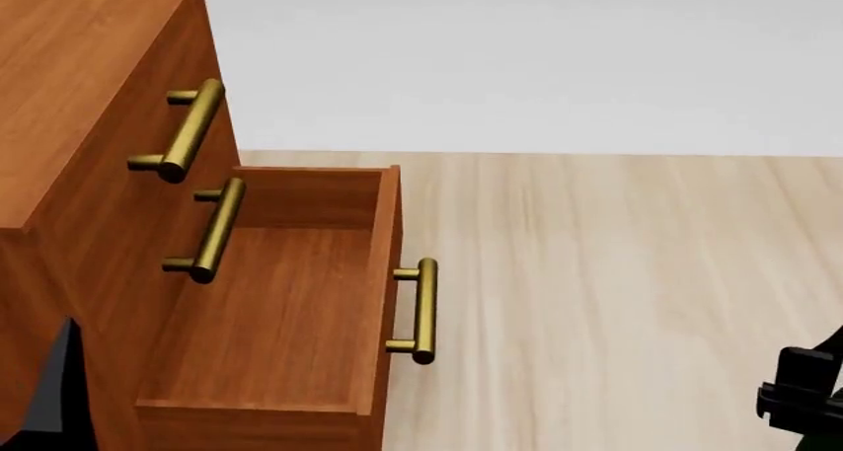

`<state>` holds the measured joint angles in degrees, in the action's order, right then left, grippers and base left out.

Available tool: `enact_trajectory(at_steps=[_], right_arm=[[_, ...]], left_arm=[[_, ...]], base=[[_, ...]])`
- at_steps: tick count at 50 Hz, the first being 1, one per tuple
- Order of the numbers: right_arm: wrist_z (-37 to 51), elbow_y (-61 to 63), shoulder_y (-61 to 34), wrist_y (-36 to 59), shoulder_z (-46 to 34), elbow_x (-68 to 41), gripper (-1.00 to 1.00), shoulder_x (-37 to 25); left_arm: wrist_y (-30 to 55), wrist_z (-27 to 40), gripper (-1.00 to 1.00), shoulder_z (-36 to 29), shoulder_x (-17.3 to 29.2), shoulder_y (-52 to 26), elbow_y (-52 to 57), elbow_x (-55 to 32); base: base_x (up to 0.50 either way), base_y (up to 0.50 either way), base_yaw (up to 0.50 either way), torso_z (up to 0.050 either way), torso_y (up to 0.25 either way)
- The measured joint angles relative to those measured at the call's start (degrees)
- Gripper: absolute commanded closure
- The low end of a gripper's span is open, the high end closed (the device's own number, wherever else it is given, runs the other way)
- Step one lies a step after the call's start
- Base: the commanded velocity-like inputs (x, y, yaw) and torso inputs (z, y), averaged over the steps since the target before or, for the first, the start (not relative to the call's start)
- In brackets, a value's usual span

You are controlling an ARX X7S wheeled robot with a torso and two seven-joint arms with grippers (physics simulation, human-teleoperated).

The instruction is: Put the wine bottle in the bottom drawer of the cabinet.

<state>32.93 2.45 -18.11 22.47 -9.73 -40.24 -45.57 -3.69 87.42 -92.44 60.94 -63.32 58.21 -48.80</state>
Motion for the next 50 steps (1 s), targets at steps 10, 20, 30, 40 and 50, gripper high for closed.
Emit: enact_trajectory(at_steps=[10, 20, 30, 40, 50], right_arm=[[-0.84, -3.12, -1.56, -0.46, -0.28, 0.61, -1.0, 0.79], [-1.53, -6.12, -3.26, -0.46, -1.03, 1.5, -1.0, 1.59], [-2.59, -10.08, -6.33, -0.5, -2.3, 2.85, -1.0, 2.95], [-3.48, -12.49, -9.24, 0.28, -3.75, 3.95, -1.0, 3.87], [-4.74, -15.72, -11.78, 0.53, -5.3, 5.4, -1.0, 4.66]], left_arm=[[0.17, -0.29, -1.0, 0.39, -0.33, 0.76, -0.49, 0.11], [0.24, -0.46, -1.0, 0.9, -0.34, 1.43, -0.85, 0.03], [0.55, -0.64, -1.0, 1.45, -0.67, 1.88, -1.27, -0.37], [0.6, -0.97, -1.0, 1.82, -0.9, 2.62, -1.54, -0.12], [0.66, -1.15, -1.0, 2.22, -0.86, 3.31, -1.72, 0.2]], base=[[0.0, 0.0, 0.0, 0.0, 0.0], [0.0, 0.0, 0.0, 0.0, 0.0], [0.0, 0.0, 0.0, 0.0, 0.0], [0.0, 0.0, 0.0, 0.0, 0.0], [0.0, 0.0, 0.0, 0.0, 0.0]])
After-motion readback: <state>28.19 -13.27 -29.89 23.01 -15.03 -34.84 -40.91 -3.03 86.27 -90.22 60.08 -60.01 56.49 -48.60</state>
